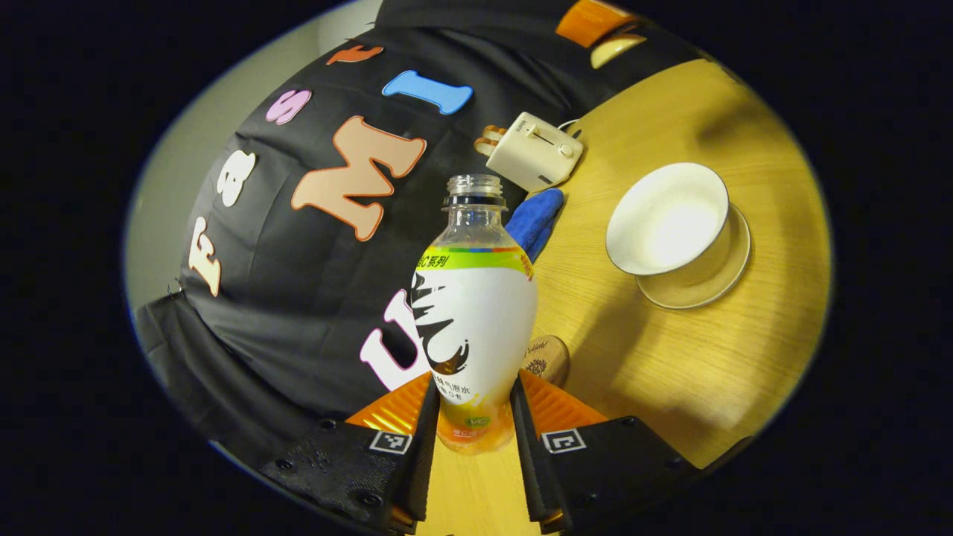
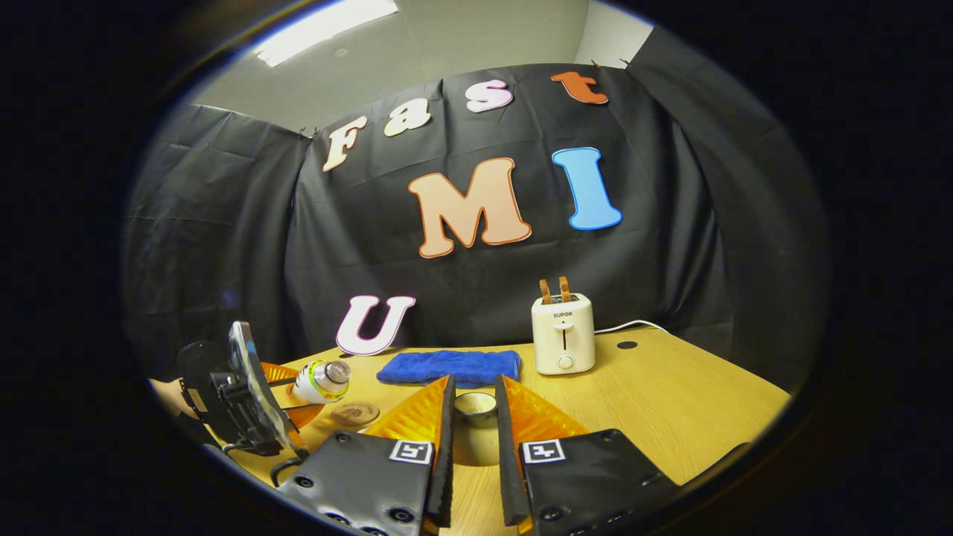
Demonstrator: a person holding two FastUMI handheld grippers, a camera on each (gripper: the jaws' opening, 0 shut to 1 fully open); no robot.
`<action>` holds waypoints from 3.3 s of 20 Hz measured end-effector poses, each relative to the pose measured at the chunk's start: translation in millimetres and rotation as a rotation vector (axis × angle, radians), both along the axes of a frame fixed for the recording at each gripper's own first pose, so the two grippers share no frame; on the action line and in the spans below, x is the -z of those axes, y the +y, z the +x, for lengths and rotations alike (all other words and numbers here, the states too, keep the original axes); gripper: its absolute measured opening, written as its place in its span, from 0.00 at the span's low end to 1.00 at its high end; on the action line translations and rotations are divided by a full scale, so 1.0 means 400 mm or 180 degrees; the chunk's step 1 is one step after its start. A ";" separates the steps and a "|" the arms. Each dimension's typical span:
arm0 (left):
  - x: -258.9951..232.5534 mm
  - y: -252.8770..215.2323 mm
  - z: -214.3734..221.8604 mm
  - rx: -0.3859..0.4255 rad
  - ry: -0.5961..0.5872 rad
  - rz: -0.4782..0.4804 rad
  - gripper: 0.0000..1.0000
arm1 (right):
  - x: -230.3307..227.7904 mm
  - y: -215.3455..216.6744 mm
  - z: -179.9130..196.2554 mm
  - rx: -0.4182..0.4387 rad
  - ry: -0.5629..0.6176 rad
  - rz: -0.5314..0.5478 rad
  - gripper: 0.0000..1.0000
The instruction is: Open the teacup lid with one hand, grasp the water bottle and pour water into the teacup with the other hand; after pouring, place the water bottle on the coaster and then close the teacup lid.
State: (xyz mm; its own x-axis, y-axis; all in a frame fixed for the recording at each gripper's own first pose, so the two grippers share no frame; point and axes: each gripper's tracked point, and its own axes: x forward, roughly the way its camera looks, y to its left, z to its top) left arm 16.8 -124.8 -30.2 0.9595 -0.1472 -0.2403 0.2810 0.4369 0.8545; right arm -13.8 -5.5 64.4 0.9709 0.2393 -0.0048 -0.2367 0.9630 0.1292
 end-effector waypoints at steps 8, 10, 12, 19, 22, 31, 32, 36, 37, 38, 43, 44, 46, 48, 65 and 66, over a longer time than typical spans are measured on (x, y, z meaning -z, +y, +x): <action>-0.011 0.009 0.011 0.0133 -0.0168 0.0640 0.48 | 0.003 -0.004 -0.001 0.0014 -0.0001 -0.0041 0.31; -0.020 0.013 0.012 0.0166 -0.0220 0.0846 0.48 | -0.001 -0.008 0.000 0.0027 -0.0014 -0.0033 0.31; -0.033 0.017 0.015 0.0212 -0.0295 0.1069 0.48 | -0.003 -0.014 0.002 0.0041 -0.0015 -0.0022 0.29; -0.044 0.022 0.012 0.0306 -0.0345 0.1570 0.48 | -0.007 -0.014 -0.003 0.0036 -0.0027 -0.0032 0.31; -0.049 0.032 0.014 0.0341 -0.0352 0.1752 0.48 | -0.005 -0.012 -0.005 0.0023 -0.0017 -0.0025 0.31; -0.073 0.022 0.020 0.0457 -0.0417 0.2241 0.48 | -0.009 -0.016 -0.004 0.0016 -0.0018 0.0000 0.31; -0.073 0.023 0.024 0.0458 -0.0426 0.2283 0.48 | -0.011 -0.017 -0.006 0.0015 -0.0023 0.0001 0.31; -0.079 0.018 0.026 0.0482 -0.0463 0.2451 0.48 | -0.009 -0.025 -0.003 0.0037 -0.0015 -0.0021 0.30; -0.083 0.014 0.025 0.0501 -0.0486 0.2499 0.48 | -0.009 -0.025 -0.004 0.0038 -0.0013 -0.0018 0.30; -0.085 0.008 0.021 0.0516 -0.0502 0.2544 0.48 | -0.010 -0.026 -0.005 0.0037 -0.0015 -0.0013 0.30; -0.097 0.003 0.017 0.0589 -0.0591 0.2811 0.48 | -0.014 -0.026 -0.006 0.0030 -0.0023 -0.0017 0.30; -0.101 0.000 0.014 0.0602 -0.0617 0.2862 0.48 | -0.014 -0.025 -0.007 0.0028 -0.0023 -0.0020 0.30; -0.106 -0.009 0.004 0.0639 -0.0669 0.2971 0.49 | -0.016 -0.030 -0.009 0.0033 -0.0033 -0.0021 0.30; -0.112 -0.009 0.007 0.0659 -0.0712 0.3050 0.48 | -0.020 -0.033 -0.008 0.0034 -0.0036 -0.0001 0.31; -0.128 -0.025 -0.009 0.0741 -0.0921 0.3266 0.48 | -0.001 -0.044 0.003 0.0091 0.0027 -0.0006 0.31; -0.126 -0.025 -0.006 0.0744 -0.0902 0.3237 0.49 | -0.001 -0.043 0.003 0.0084 0.0032 -0.0007 0.31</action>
State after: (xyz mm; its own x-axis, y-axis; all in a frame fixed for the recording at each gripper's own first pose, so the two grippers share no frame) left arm 14.3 -134.6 20.0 0.9734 -0.1908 -0.1270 0.0004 -0.5525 0.8335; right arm -12.7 -22.7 64.9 0.9768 0.2135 -0.0152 -0.2098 0.9691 0.1294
